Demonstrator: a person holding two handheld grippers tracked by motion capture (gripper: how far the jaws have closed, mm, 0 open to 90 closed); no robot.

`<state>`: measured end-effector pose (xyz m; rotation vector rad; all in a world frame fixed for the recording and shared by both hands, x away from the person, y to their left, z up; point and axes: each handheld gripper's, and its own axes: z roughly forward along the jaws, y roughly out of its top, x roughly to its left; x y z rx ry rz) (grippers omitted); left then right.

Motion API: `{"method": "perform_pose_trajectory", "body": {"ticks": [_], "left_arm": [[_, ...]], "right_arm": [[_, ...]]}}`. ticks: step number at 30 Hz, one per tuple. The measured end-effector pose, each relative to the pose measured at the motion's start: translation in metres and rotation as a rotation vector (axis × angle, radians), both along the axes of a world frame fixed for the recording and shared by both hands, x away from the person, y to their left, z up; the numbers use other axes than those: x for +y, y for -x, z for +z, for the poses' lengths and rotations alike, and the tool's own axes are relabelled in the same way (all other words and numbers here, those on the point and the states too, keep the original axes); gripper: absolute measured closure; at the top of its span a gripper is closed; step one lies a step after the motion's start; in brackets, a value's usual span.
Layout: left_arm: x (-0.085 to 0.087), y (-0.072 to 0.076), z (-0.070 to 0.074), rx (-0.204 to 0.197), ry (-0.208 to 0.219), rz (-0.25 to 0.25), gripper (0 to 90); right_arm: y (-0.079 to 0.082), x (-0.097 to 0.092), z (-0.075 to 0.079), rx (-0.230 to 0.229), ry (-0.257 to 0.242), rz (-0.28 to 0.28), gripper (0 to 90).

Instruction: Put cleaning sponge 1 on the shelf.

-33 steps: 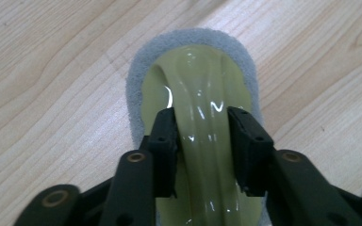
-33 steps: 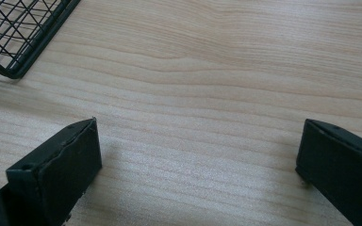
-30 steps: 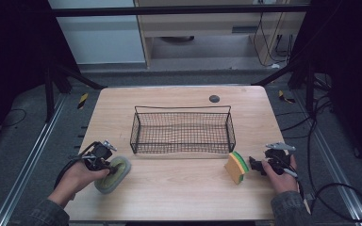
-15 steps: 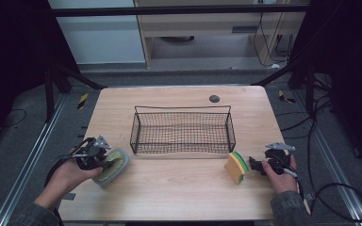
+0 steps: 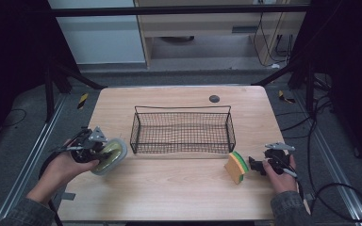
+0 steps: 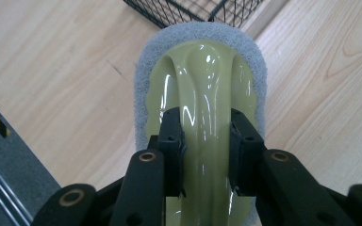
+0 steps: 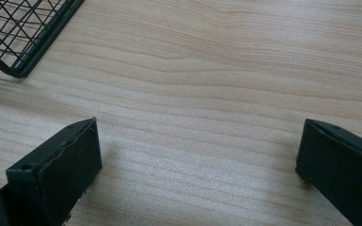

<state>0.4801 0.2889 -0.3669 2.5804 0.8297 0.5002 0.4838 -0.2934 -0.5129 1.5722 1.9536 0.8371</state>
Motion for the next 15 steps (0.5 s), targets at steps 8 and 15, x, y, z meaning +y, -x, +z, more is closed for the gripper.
{"method": "perform_pose_trajectory", "body": {"ticks": [8,15], "left_arm": [[-0.007,-0.01,0.016,-0.04,-0.012,-0.025,70.3],[-0.013,-0.021,0.029,-0.081,0.007,-0.055,70.3]], "right_arm": [[0.0,0.0,0.0,0.002,-0.001,-0.001,0.7],[0.0,0.0,0.0,-0.001,-0.001,0.002,0.8]]}}
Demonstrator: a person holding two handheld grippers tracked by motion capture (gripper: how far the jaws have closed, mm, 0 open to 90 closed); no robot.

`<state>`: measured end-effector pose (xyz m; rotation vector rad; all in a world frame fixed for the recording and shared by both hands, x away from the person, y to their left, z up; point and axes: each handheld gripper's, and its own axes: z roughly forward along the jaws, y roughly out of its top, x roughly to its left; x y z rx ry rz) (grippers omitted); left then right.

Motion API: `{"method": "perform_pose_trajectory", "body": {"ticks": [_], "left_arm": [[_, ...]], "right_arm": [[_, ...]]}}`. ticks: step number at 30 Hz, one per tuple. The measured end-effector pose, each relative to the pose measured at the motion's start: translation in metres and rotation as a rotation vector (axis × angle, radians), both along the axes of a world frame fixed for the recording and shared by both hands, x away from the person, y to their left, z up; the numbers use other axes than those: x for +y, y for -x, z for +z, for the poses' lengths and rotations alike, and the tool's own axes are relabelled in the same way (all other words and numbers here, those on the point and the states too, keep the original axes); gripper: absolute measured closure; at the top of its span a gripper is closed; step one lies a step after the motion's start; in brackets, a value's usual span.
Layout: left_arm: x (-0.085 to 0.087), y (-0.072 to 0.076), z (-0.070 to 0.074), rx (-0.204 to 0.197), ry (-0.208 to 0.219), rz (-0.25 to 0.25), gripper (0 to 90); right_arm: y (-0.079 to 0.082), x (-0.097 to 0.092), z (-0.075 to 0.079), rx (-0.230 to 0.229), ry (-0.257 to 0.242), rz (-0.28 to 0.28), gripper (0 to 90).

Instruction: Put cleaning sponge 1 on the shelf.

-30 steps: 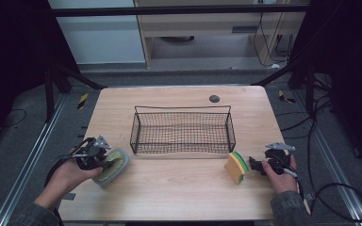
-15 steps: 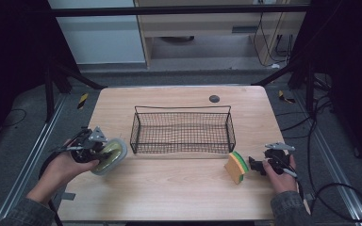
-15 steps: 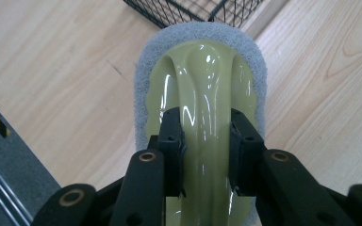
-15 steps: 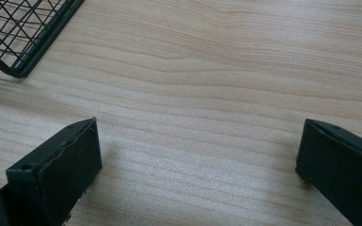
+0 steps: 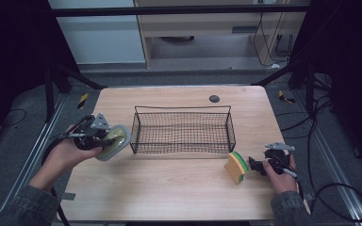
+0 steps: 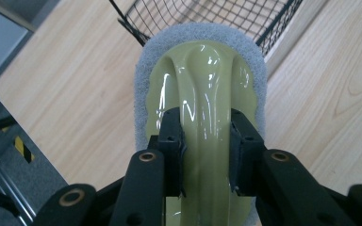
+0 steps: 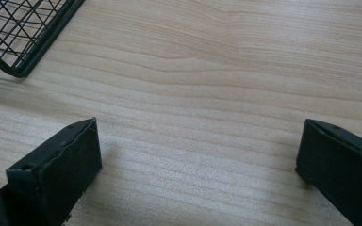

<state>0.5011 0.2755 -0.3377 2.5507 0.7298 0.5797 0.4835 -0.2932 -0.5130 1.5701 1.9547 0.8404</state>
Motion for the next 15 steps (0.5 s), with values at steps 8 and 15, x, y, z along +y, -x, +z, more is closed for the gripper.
{"method": "perform_pose_trajectory", "body": {"ticks": [8,15], "left_arm": [[-0.015,-0.017,0.015,-0.038,-0.03,-0.045,70.3],[-0.034,-0.027,0.028,-0.059,-0.054,-0.095,70.3]], "right_arm": [[0.001,0.0,0.0,0.001,0.003,0.007,0.8],[0.003,-0.001,0.0,0.0,0.006,0.023,0.8]]}}
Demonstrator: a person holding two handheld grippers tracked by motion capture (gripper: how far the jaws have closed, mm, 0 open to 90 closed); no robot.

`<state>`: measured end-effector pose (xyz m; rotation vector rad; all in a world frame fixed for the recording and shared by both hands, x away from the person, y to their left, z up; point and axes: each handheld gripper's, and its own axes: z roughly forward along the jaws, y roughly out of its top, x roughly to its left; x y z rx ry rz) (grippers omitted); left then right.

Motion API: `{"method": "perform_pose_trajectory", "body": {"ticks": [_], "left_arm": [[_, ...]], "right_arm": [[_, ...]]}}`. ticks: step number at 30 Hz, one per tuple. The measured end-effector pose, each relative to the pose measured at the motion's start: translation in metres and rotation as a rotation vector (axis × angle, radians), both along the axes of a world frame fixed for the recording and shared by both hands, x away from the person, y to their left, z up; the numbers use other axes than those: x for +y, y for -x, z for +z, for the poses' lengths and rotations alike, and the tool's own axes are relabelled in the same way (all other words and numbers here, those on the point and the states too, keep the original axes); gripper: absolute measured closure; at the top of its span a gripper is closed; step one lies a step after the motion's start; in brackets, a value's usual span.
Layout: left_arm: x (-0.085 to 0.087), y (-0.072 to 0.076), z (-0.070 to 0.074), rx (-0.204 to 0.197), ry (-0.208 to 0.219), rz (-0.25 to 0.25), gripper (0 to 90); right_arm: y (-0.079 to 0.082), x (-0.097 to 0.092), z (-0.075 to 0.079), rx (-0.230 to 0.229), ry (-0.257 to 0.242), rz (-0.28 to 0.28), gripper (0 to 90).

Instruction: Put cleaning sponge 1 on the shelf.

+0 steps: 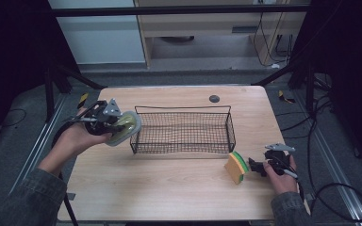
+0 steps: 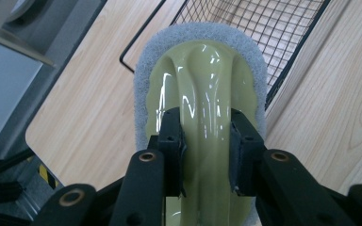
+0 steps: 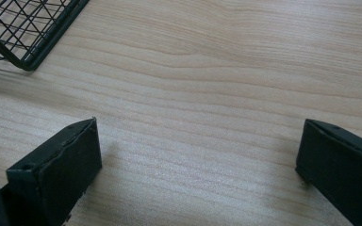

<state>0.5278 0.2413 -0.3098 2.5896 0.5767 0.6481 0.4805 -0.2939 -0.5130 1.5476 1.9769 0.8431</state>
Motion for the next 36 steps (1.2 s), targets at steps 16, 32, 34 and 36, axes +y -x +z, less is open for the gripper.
{"method": "perform_pose_trajectory", "body": {"ticks": [16,32,34,36], "left_arm": [[-0.06,-0.025,0.015,-0.055,-0.08,-0.191,70.3],[-0.1,-0.026,0.016,-0.12,-0.143,-0.294,70.3],[-0.103,-0.028,0.014,-0.118,-0.153,-0.312,70.3],[-0.105,-0.032,0.011,-0.119,-0.164,-0.324,70.3]], "right_arm": [[0.001,0.001,0.0,0.001,-0.005,-0.004,0.4],[0.004,0.0,0.0,0.004,0.0,0.014,0.4],[0.004,0.0,0.0,0.004,0.0,0.015,0.4],[0.004,0.0,0.0,0.004,-0.001,0.014,0.4]]}}
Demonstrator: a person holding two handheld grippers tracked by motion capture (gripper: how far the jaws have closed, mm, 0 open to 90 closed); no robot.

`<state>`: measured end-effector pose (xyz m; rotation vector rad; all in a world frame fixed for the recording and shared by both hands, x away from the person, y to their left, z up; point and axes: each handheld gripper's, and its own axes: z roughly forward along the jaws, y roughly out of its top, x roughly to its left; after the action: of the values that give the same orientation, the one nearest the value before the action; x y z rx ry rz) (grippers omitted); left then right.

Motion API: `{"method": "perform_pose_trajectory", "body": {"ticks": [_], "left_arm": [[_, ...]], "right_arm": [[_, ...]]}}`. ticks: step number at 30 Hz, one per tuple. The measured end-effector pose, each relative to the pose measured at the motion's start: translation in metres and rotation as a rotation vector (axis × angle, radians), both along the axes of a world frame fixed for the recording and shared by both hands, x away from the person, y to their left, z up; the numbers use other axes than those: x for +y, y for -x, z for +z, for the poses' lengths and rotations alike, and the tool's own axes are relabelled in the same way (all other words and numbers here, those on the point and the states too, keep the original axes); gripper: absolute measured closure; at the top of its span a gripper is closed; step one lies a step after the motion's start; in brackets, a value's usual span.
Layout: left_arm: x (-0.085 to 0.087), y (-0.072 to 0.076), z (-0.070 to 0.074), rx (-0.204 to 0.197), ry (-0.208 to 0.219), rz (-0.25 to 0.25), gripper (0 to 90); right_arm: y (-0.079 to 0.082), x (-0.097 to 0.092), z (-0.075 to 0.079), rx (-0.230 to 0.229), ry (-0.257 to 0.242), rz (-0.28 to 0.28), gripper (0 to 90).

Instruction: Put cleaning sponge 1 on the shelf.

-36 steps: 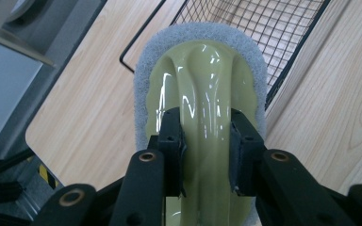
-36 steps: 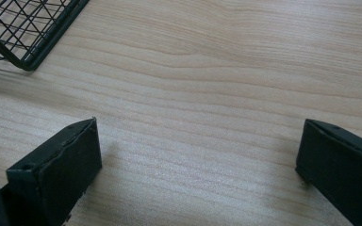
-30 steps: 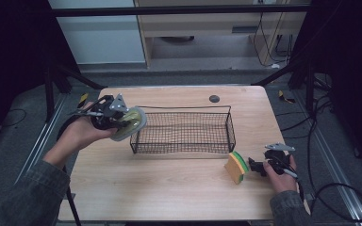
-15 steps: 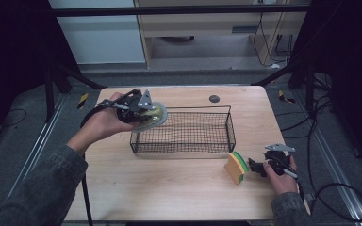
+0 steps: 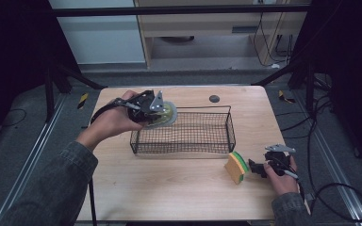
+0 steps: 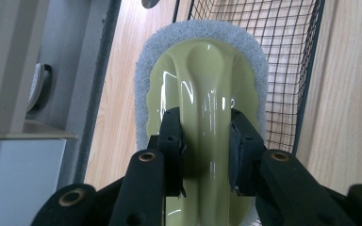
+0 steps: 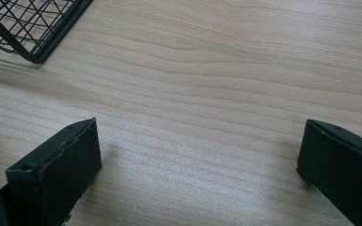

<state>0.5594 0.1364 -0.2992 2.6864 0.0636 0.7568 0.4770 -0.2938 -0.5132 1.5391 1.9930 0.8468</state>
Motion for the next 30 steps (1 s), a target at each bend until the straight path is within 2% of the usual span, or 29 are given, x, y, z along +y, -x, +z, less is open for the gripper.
{"method": "perform_pose_trajectory", "body": {"ticks": [11,15,19,22,24,30], "left_arm": [[0.002,-0.011,-0.015,0.019,-0.04,0.01,70.3],[0.003,-0.014,-0.019,0.031,-0.057,-0.005,70.3],[0.003,-0.016,-0.024,0.046,-0.046,-0.025,70.3],[0.003,-0.016,-0.026,0.044,-0.054,-0.037,70.3],[0.003,-0.015,-0.031,0.041,-0.084,-0.046,70.3],[0.008,-0.015,-0.035,0.045,-0.081,-0.035,70.3]], "right_arm": [[0.0,0.0,0.0,-0.001,-0.001,-0.002,0.5],[0.0,0.0,0.0,-0.001,0.001,0.0,0.4],[0.0,0.0,0.0,0.0,-0.001,0.0,0.4],[0.0,0.0,0.0,0.0,-0.006,-0.003,0.4],[-0.001,0.0,0.0,-0.001,-0.002,-0.003,0.4],[-0.001,0.001,0.0,0.001,-0.003,-0.004,0.4]]}}
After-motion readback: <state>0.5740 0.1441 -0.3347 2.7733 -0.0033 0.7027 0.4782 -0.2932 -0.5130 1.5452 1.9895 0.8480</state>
